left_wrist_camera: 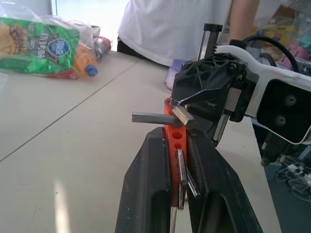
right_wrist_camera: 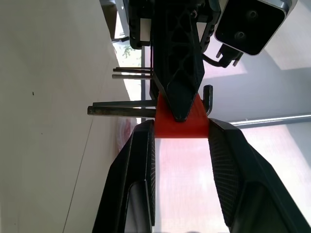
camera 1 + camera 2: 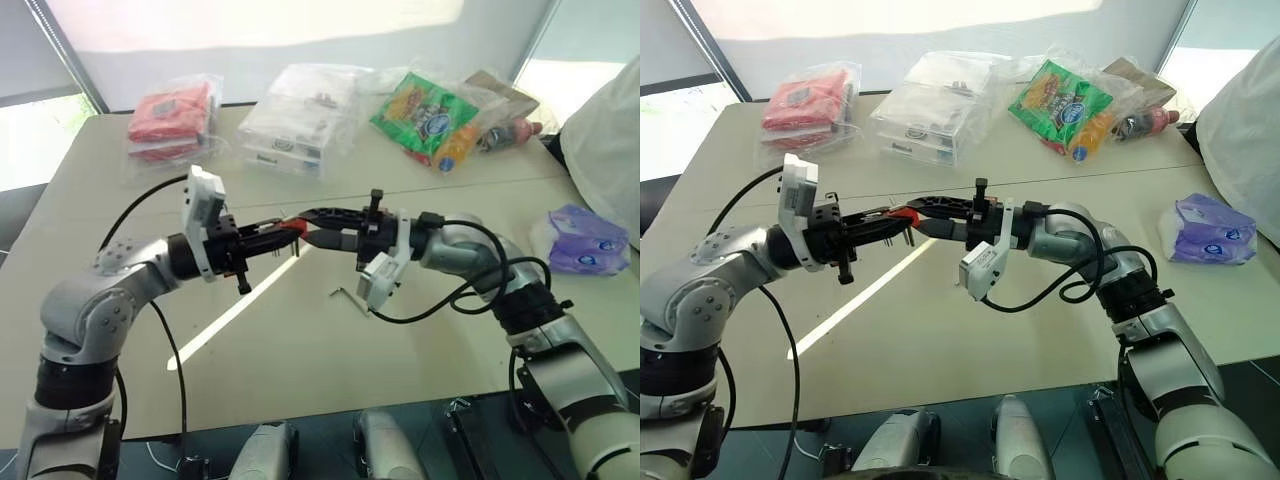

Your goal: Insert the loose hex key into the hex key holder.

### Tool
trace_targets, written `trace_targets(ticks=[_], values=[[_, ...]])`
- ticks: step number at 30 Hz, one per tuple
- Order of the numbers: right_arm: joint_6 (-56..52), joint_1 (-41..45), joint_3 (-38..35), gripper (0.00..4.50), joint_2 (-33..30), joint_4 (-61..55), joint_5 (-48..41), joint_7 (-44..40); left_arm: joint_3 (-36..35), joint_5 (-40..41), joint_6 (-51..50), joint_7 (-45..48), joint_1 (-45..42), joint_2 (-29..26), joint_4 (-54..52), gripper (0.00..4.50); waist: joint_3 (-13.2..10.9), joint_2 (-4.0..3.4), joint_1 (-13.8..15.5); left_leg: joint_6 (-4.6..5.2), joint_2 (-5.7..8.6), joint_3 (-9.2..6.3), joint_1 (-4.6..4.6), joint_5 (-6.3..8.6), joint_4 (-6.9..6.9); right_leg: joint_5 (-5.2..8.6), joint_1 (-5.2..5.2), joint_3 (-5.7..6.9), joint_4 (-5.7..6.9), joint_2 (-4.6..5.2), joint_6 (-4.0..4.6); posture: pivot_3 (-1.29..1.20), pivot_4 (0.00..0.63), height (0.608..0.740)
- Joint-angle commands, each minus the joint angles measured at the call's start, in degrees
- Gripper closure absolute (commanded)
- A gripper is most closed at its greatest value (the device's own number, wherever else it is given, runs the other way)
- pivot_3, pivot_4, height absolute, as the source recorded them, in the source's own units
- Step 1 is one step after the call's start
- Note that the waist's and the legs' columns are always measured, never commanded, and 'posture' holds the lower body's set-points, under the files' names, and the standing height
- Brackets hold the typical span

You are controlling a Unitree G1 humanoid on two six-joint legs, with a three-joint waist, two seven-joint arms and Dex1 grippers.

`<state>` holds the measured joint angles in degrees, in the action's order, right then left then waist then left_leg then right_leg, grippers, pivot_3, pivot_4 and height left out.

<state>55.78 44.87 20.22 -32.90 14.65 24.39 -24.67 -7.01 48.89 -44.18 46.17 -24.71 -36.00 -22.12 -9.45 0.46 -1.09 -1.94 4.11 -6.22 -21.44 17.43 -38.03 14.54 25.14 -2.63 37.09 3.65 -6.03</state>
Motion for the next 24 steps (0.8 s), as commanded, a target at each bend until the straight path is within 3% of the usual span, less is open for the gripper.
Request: trace_targets(ticks=[1, 8, 12, 14, 18, 24], values=[[-1.3, -0.39, -0.39, 3.52, 0.03, -2.26, -3.92, -1.76, -1.2, -0.43, 1.06, -0.66, -0.13, -0.24, -0.21, 4.45, 0.0, 0.0, -0.03, 0.0, 0.0, 0.0, 0.0, 0.0, 0.0, 0.0, 0.0, 0.0, 0.0, 0.0, 0.0, 0.0, 0.15, 0.74], [-2.54, -0.78, -0.77, 0.19, -0.33, -2.7, -4.13, -4.02, -1.04, -0.73, 1.26, -0.72, -0.03, -0.05, -0.41, 4.5, 0.0, 0.0, 0.01, 0.0, 0.0, 0.0, 0.0, 0.0, 0.0, 0.0, 0.0, 0.0, 0.0, 0.0, 0.0, 0.0, 0.15, 0.74], [-8.75, -1.94, -0.06, 0.09, -1.41, -2.34, -8.96, -10.06, -1.04, -1.94, 2.28, -1.04, 0.45, -0.07, -0.86, 4.5, 0.0, 0.0, 0.01, 0.0, 0.0, 0.0, 0.0, 0.0, 0.0, 0.0, 0.0, 0.0, 0.0, 0.0, 0.0, 0.0, 0.15, 0.74], [-20.55, -4.07, -1.02, 0.09, -1.59, -3.89, -15.55, -16.03, -0.7, -3.66, 3.62, -1.16, 1.08, -0.43, -1.39, 4.5, 0.0, 0.0, 0.1, 0.0, 0.0, -0.02, 0.0, 0.0, -0.01, 0.0, -0.03, 0.0, 0.0, 0.01, 0.0, 0.0, 0.15, 0.74], [-68.3, -7.42, -4.93, 0.09, -2.56, -15.54, -33.12, -25.95, -0.93, -5.2, 5.09, -2.31, 2.24, -0.11, -2.2, 4.5, 0.0, 0.0, 0.31, 0.02, -0.01, -0.06, -0.02, 0.01, -0.04, 0.0, -0.06, -0.02, -0.01, 0.04, 0.0, 0.0, 0.15, 0.74], [-103.28, -9.39, -6.09, 0.09, -5.11, -27.42, -43.19, -27.68, -1.07, -6.36, 6.22, -3.2, 4.04, -0.12, -2.85, 4.5, 0.0, 0.0, 0.36, 0.35, -0.02, -0.11, -0.04, 0.19, -0.04, 0.0, -0.03, -0.05, -0.02, 0.14, 0.0, 0.0, 0.15, 0.74]])
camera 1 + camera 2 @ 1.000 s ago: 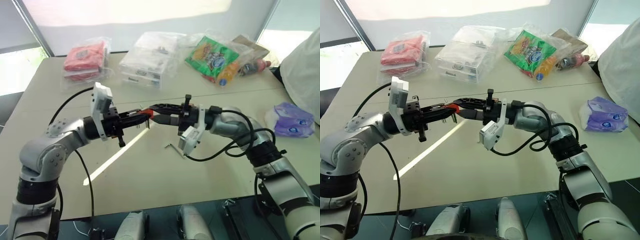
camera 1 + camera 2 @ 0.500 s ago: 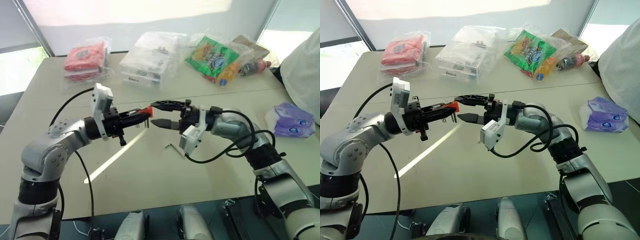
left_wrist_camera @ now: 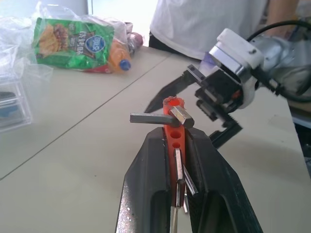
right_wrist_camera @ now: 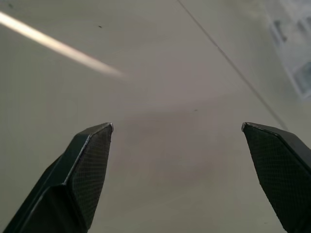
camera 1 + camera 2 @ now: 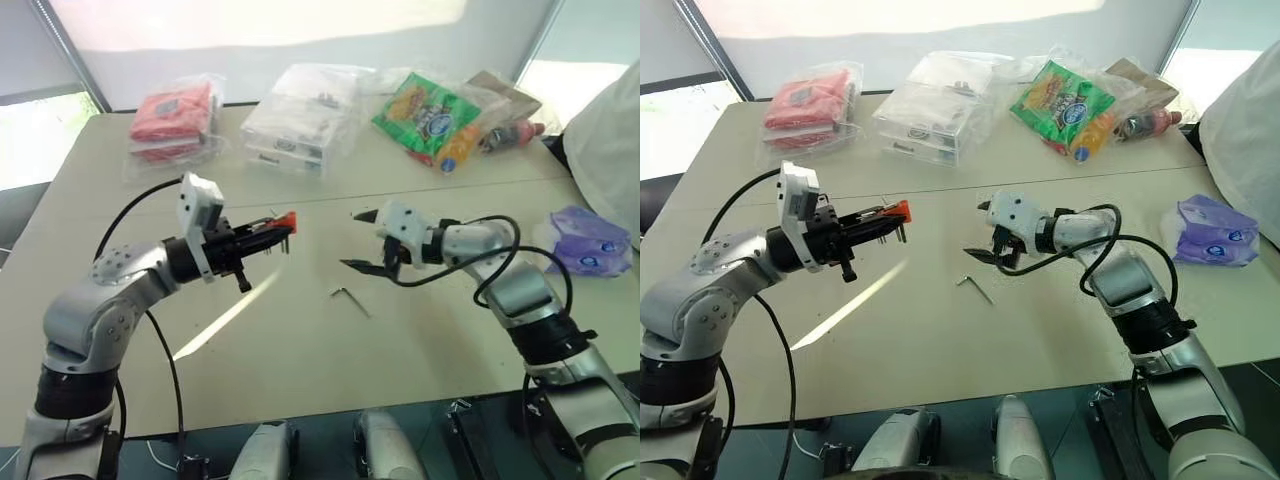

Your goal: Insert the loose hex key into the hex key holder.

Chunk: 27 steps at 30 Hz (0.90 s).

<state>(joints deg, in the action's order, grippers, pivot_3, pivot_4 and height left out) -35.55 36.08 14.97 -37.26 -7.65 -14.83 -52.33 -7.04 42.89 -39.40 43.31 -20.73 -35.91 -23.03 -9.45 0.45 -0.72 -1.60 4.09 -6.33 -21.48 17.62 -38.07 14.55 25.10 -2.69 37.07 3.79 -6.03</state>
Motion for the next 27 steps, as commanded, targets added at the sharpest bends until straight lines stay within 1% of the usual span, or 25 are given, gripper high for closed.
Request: trace_targets(ticks=[1, 5, 8, 13, 23, 24, 25, 26, 27], values=[[-13.71, -1.15, -0.26, 0.09, -1.08, -5.95, -3.65, 0.38, -1.01, -0.57, 1.58, -0.29, 0.18, -0.35, -1.92, 4.5, 0.0, 0.0, 0.04, 0.0, -0.01, -0.01, 0.0, 0.0, 0.0, 0.0, 0.0, 0.01, 0.0, 0.0, 0.0, 0.0, 0.15, 0.74], [-18.01, -2.51, 1.15, 0.09, -0.73, -8.51, -2.67, 2.39, -1.14, -1.25, 1.88, -0.23, 0.4, -0.56, -1.75, 4.5, 0.0, 0.0, 0.14, 0.01, 0.03, 0.02, -0.01, 0.0, -0.02, 0.0, 0.0, 0.04, -0.01, 0.03, 0.0, 0.0, 0.15, 0.74], [-18.2, -3.68, 2.87, 0.09, -0.2, -9.5, -1.03, 4.33, -1.38, -1.33, 1.65, -0.58, 0.43, -0.55, -1.97, 4.5, 0.0, 0.0, 0.11, 0.0, 0.03, 0.03, -0.02, 0.0, -0.03, 0.0, 0.0, 0.06, -0.01, 0.04, -0.01, 0.0, 0.15, 0.74], [-14.61, -4.87, 4.86, 0.09, 1.47, -7.55, 2.13, 7.31, -1.94, -1.25, 1.14, -1.13, 1.08, -1.19, -2.52, 4.5, 0.0, 0.01, 0.06, -0.02, 0.03, 0.04, -0.02, -0.01, -0.03, 0.0, 0.01, 0.07, -0.01, 0.03, -0.01, 0.0, 0.15, 0.74], [-9.29, -7.37, 8.71, 0.09, 2.42, -5.46, 7.71, 8.98, -2.53, -0.83, 0.71, -2.76, 1.7, -2.06, -3.48, 4.5, 0.01, 0.02, 0.03, -0.05, 0.03, 0.04, -0.01, -0.03, -0.03, 0.0, 0.01, 0.08, -0.01, 0.01, -0.01, 0.0, 0.15, 0.74], [-9.14, -7.49, 8.87, 0.6, 2.52, -5.19, 8.05, 9.06, -2.58, -0.79, 0.66, -2.9, 1.72, -2.1, -3.55, 4.5, 0.01, 0.02, 0.02, -0.05, 0.02, 0.04, -0.01, -0.03, -0.03, 0.0, 0.01, 0.08, 0.0, 0.01, -0.01, 0.0, 0.15, 0.74], [-9.06, -7.55, 8.99, 0.93, 2.62, -4.89, 8.32, 9.12, -2.65, -0.75, 0.6, -3.01, 1.75, -2.13, -3.59, 4.5, 0.01, 0.02, 0.02, -0.05, 0.02, 0.04, 0.0, -0.03, -0.02, 0.0, 0.0, 0.08, 0.0, 0.01, -0.01, 0.0, 0.15, 0.74], [-9.05, -7.58, 9.16, 1.35, 2.65, -4.42, 8.69, 9.19, -2.76, -0.73, 0.54, -3.19, 1.83, -2.15, -3.7, 4.5, 0.01, 0.02, 0.02, -0.05, 0.02, 0.04, 0.0, -0.03, -0.02, 0.0, 0.0, 0.08, -0.01, 0.0, -0.01, 0.0, 0.15, 0.74], [-9.16, -7.54, 9.32, 1.9, 2.68, -3.92, 8.96, 9.28, -2.84, -0.72, 0.5, -3.36, 1.89, -2.16, -3.79, 4.5, 0.02, 0.03, 0.02, -0.06, 0.02, 0.04, 0.01, -0.03, -0.02, 0.0, 0.0, 0.08, 0.0, 0.0, -0.01, 0.0, 0.15, 0.74]])
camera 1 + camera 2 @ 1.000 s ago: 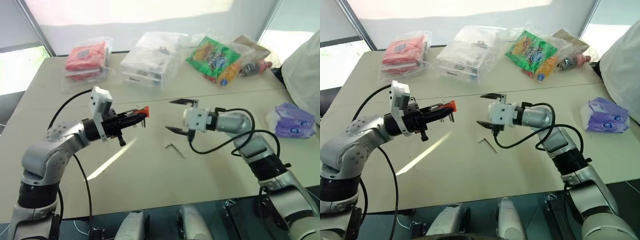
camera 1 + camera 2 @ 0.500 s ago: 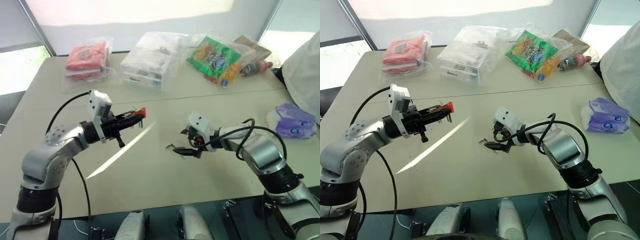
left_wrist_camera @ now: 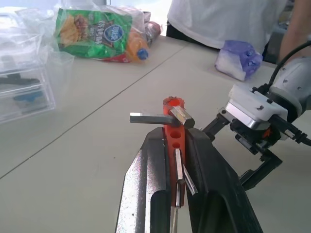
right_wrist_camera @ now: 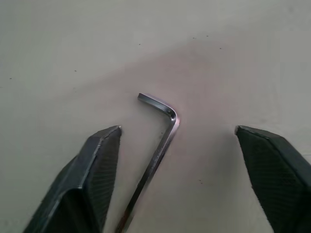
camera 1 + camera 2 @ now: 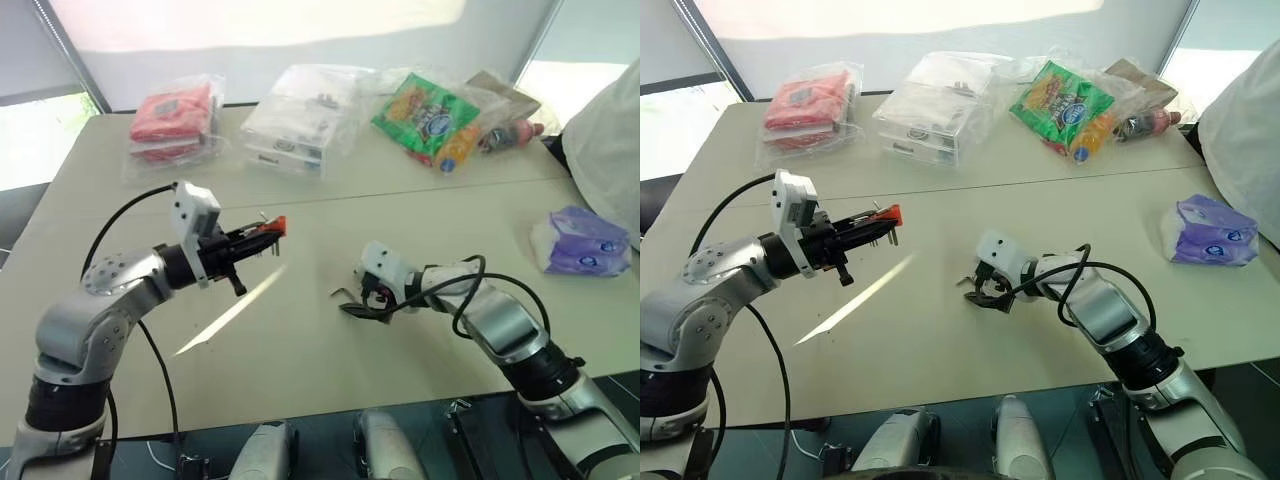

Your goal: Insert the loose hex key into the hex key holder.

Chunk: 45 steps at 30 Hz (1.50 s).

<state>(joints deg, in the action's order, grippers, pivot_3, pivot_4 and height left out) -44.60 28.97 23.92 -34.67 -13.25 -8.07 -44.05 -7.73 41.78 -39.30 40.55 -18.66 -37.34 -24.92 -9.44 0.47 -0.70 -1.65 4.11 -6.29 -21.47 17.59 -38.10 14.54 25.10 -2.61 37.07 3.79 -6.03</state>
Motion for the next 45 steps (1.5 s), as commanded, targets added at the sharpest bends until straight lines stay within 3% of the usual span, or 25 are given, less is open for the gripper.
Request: trace_targets(ticks=[1, 5, 12, 20, 25, 34, 45], values=[[-0.32, -0.36, 0.43, 2.36, 0.18, 2.14, 2.3, 1.13, -2.21, 0.4, 0.38, -0.75, -0.14, -0.73, -1.96, 4.5, 0.01, 0.01, 0.0, 0.01, 0.0, 0.0, 0.0, 0.01, 0.0, 0.0, -0.01, 0.0, 0.0, 0.0, 0.0, 0.0, 0.15, 0.74], [-1.58, 0.27, 0.6, 4.45, 0.28, 3.53, 2.3, 0.86, -2.35, 0.42, 0.41, -1.34, 0.02, -0.64, -2.19, 4.5, 0.03, 0.05, 0.1, 0.03, 0.0, -0.02, 0.07, 0.02, -0.01, 0.0, -0.11, 0.02, -0.02, -0.02, 0.0, 0.0, 0.15, 0.74], [-0.07, 0.68, -1.02, 4.49, 0.9, 4.63, 1.83, 0.92, -2.55, 0.52, 0.65, -2.22, 0.05, -0.37, -2.34, 4.5, 0.09, 0.13, 0.15, 0.03, 0.01, -0.08, 0.1, 0.02, -0.03, 0.0, -0.2, 0.09, -0.04, -0.03, 0.0, 0.0, 0.15, 0.74], [21.44, 5.28, -17.23, 4.49, 14.56, 10.4, -0.46, 15.96, -1.13, -0.13, 1.27, -3.03, -1.92, 1.69, -0.71, 4.5, 0.1, 0.15, -0.05, -0.25, 0.01, -0.04, -0.02, -0.14, 0.0, 0.0, 0.02, 0.06, 0.03, -0.05, 0.0, 0.0, 0.15, 0.74], [30.59, 8.54, -24.21, 4.49, 23.25, 10.66, -5.51, 19.85, 0.11, -1.09, 1.94, -2.1, -4.74, 2.71, 2.28, 4.5, 0.1, 0.15, -0.17, -0.26, 0.01, -0.04, -0.02, -0.14, 0.06, 0.0, 0.06, 0.06, 0.04, -0.07, -0.01, 0.0, 0.15, 0.74], [37.4, 12.81, -23.55, 4.49, 35.28, 9.38, -14.09, 17.06, 2.01, -3.23, 3.51, 0.1, -11.08, 5.21, 9.44, 4.5, 0.09, 0.13, -0.49, -0.26, 0.01, -0.05, -0.01, -0.15, 0.08, -0.01, 0.12, 0.07, 0.14, -0.08, -0.01, 0.0, 0.15, 0.74], [43.58, 12.06, -19.48, 4.49, 41.38, 12.92, -12.09, 17.01, 2.74, -4.43, 4.12, 1.29, -14.64, 7.44, 12.37, 4.5, 0.08, 0.12, -0.59, -0.26, 0.01, -0.05, -0.02, -0.15, 0.08, -0.01, 0.16, 0.06, 0.16, -0.08, -0.01, 0.0, 0.15, 0.74]])
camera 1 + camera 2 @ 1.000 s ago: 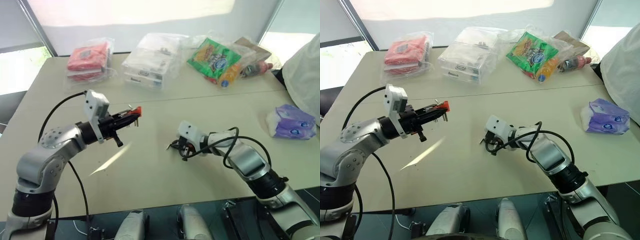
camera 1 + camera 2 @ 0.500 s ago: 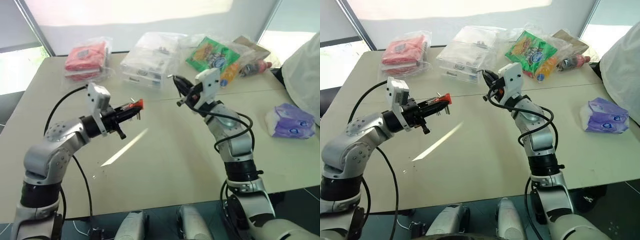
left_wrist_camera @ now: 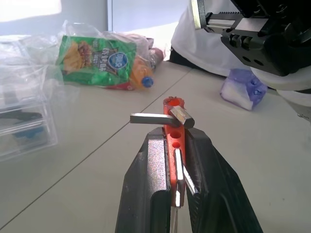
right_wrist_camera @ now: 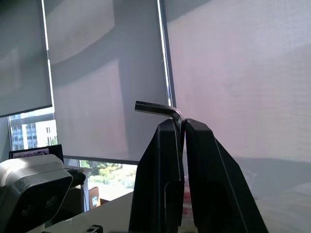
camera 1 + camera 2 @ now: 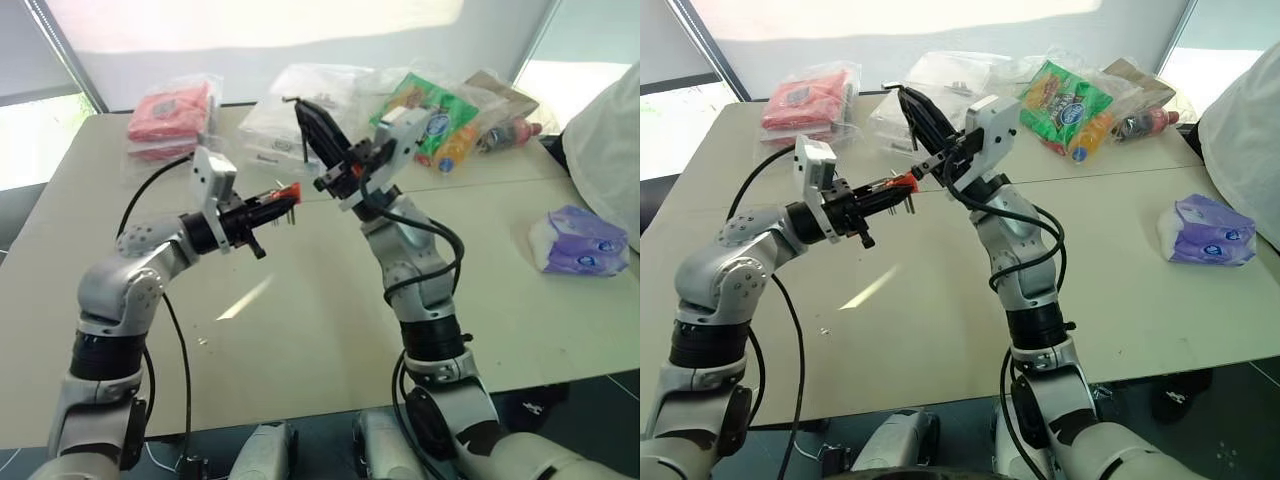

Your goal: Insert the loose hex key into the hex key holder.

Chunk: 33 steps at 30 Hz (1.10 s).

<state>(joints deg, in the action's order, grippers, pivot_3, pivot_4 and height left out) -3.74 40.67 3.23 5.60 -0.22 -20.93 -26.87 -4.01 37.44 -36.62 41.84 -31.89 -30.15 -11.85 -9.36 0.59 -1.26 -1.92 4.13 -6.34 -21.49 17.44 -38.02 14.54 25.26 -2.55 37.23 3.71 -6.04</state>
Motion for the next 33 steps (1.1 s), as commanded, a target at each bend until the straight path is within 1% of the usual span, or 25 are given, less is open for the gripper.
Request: trace_targets(ticks=[1, 19, 26, 33], values=[[3.35, 0.12, 1.58, 4.49, 1.25, 0.23, 1.12, -0.26, -1.31, 0.25, 1.16, -0.28, -1.46, 0.5, -0.89, 4.5, 0.0, 0.0, -0.04, 0.0, 0.0, 0.0, 0.0, 0.0, 0.0, 0.0, 0.01, 0.0, 0.0, 0.0, 0.0, 0.0, 0.15, 0.74], [10.41, -0.38, 1.91, 4.49, 0.8, 8.37, 4.27, -0.44, -2.82, 1.76, -0.02, -0.62, -0.66, -0.59, -2.82, 4.5, -0.01, -0.01, -0.42, 0.0, 0.0, 0.0, 0.0, 0.0, 0.02, 0.0, 0.02, 0.0, 0.01, 0.0, 0.0, 0.0, 0.15, 0.74], [10.87, -0.42, 1.97, 4.49, 0.68, 8.3, 4.18, -0.52, -3.28, 1.94, -0.33, -0.85, -0.57, -0.61, -2.75, 4.5, -0.01, -0.02, -1.29, 0.0, 0.0, -0.04, 0.0, 0.0, 0.06, 0.0, 0.03, 0.01, 0.02, 0.0, 0.0, 0.0, 0.15, 0.74], [11.0, -0.51, 2.39, 4.49, 0.56, 7.69, 4.4, -0.57, -3.55, 2.3, -0.56, -1.1, -1.22, -0.06, -2.44, 4.5, -0.01, -0.01, -1.3, 0.0, -0.01, -0.03, -0.01, 0.0, 0.09, 0.0, 0.06, 0.0, 0.03, 0.0, 0.0, 0.0, 0.15, 0.74]])
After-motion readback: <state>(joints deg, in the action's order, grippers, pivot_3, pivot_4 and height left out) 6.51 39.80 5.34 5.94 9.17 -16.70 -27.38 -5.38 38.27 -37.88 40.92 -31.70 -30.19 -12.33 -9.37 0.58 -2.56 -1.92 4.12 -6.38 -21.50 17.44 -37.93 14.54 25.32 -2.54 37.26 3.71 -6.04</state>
